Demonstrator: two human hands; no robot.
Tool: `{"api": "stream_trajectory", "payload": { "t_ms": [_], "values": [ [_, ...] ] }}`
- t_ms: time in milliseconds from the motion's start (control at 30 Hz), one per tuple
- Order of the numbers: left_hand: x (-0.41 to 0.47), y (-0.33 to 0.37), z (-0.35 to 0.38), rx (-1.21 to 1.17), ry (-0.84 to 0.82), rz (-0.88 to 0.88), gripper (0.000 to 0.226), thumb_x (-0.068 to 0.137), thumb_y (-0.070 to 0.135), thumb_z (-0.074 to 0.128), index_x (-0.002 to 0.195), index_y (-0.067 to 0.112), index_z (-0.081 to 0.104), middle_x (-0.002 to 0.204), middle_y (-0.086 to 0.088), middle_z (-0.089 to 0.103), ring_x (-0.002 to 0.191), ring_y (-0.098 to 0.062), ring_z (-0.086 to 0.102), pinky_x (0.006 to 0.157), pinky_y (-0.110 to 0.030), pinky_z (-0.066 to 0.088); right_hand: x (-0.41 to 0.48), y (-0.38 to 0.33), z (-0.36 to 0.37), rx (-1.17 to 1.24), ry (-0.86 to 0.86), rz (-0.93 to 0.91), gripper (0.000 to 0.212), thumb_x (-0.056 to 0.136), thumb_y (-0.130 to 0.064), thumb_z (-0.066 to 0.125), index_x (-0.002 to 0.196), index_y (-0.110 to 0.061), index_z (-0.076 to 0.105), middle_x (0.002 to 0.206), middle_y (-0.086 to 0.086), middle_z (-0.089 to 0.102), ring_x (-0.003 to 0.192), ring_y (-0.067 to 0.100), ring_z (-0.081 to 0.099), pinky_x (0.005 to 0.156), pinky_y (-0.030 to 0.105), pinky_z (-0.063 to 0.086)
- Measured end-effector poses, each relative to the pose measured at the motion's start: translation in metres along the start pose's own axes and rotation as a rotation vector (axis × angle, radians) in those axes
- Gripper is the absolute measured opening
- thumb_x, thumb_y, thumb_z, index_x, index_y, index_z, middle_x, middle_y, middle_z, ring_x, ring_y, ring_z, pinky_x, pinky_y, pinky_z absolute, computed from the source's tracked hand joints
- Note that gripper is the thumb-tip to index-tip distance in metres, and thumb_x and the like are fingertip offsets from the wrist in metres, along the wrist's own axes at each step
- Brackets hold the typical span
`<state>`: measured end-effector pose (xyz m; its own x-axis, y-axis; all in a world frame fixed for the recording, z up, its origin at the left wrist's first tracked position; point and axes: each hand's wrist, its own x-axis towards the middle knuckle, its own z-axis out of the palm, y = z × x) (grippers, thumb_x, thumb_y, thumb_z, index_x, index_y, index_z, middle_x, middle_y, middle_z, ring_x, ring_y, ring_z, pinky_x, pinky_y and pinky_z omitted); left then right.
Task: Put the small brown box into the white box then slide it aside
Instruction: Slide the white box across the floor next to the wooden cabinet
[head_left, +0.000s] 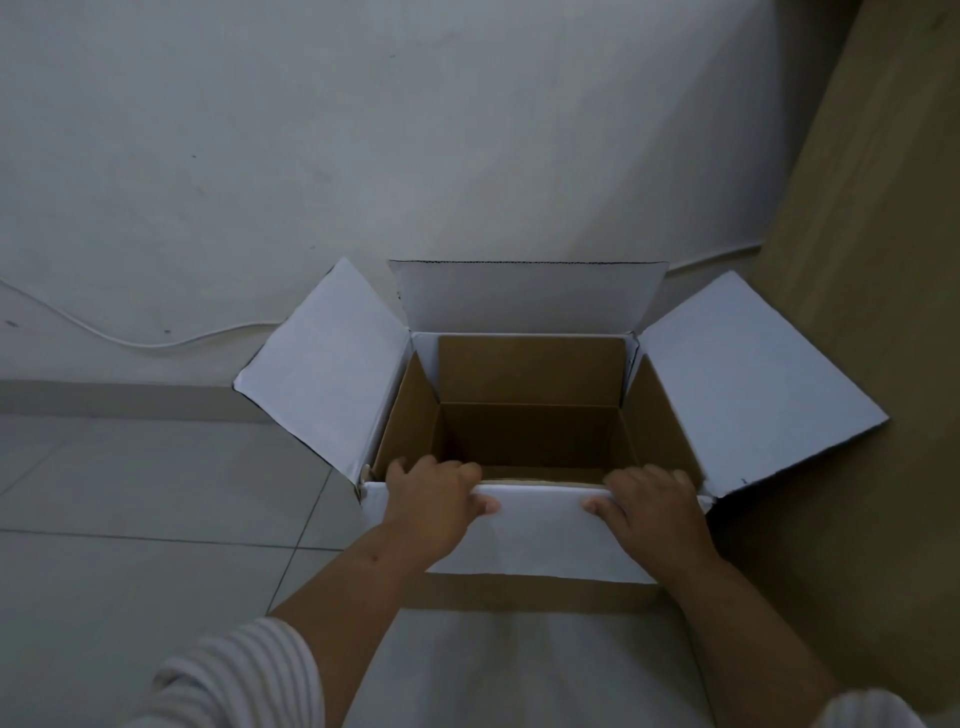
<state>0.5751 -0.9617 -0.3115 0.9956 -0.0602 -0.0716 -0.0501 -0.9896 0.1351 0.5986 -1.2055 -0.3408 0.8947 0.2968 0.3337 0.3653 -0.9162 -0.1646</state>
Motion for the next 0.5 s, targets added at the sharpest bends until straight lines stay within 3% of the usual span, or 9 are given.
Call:
{"api": "stream_trajectory", "payload": {
  "t_ms": [367,500],
  "values": [
    [0.033,0.01,0.002,0.014,0.036,-0.015,0.034,0.092,0.053,0.045,0.108,0.026,0.057,0.113,0.002,0.065,0.114,-0.022,0.052,0.108,-0.052,0.025,0.031,0.023,0.006,-0.019,-0.011,-0.023,0.034,0.089,-0.049,0.045,0.084,-0.02,0.061,0.086,0.002,0.067,0.081,0.021,0.057,0.074,0.033,0.031],
    [0.043,0.013,0.0,0.013,0.019,-0.025,0.031,0.092,0.052,0.045,0.107,0.028,0.056,0.112,0.002,0.065,0.114,-0.023,0.052,0.108,-0.054,0.025,0.041,0.031,0.009,-0.029,0.003,-0.043,0.053,0.082,-0.059,0.023,0.08,-0.02,0.059,0.079,0.001,0.065,0.076,0.022,0.056,0.07,0.032,0.028]
  ]
}}
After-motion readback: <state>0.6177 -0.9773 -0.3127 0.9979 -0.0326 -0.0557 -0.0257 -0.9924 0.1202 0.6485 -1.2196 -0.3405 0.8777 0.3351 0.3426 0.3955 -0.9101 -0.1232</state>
